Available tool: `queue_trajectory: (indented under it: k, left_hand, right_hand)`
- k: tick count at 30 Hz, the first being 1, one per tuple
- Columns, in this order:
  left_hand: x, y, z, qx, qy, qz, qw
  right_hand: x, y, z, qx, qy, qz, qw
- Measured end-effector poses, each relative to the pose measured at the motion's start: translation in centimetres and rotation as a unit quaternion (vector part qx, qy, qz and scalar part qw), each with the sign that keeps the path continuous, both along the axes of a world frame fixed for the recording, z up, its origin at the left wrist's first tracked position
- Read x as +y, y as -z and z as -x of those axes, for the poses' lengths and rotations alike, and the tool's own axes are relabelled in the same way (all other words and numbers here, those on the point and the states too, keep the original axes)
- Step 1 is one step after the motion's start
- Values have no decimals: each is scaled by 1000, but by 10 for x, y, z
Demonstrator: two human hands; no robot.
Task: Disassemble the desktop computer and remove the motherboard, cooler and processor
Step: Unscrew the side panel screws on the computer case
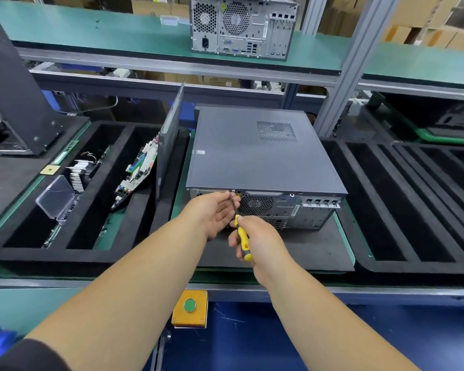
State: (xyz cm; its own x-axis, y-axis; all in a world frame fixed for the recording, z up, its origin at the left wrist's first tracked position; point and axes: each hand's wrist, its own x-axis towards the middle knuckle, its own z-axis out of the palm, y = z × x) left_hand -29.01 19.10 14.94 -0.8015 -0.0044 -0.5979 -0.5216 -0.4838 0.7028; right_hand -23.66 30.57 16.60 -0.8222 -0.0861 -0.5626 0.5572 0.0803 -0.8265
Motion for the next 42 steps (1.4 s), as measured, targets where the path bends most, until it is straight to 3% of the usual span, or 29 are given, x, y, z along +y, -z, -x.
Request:
queue_trajectory:
  k: [16,25,31,36,42]
  left_hand:
    - [3,-1,0,8,2,1,1000]
    - [3,0,2,14,34,61,997]
    - [5,0,4,37,28,104,994]
    - [6,2,5,33,19,119,992]
    - [6,-1,5,37,30,129,990]
  right_hand:
    - [5,19,4,49,26,-5,998]
    - [0,27,2,75,54,-3,996]
    - [-6,20,8,-12,76,48,996]
    - [1,15,0,-146,61,261,952]
    - [-2,9,1,-152,85,271,947]
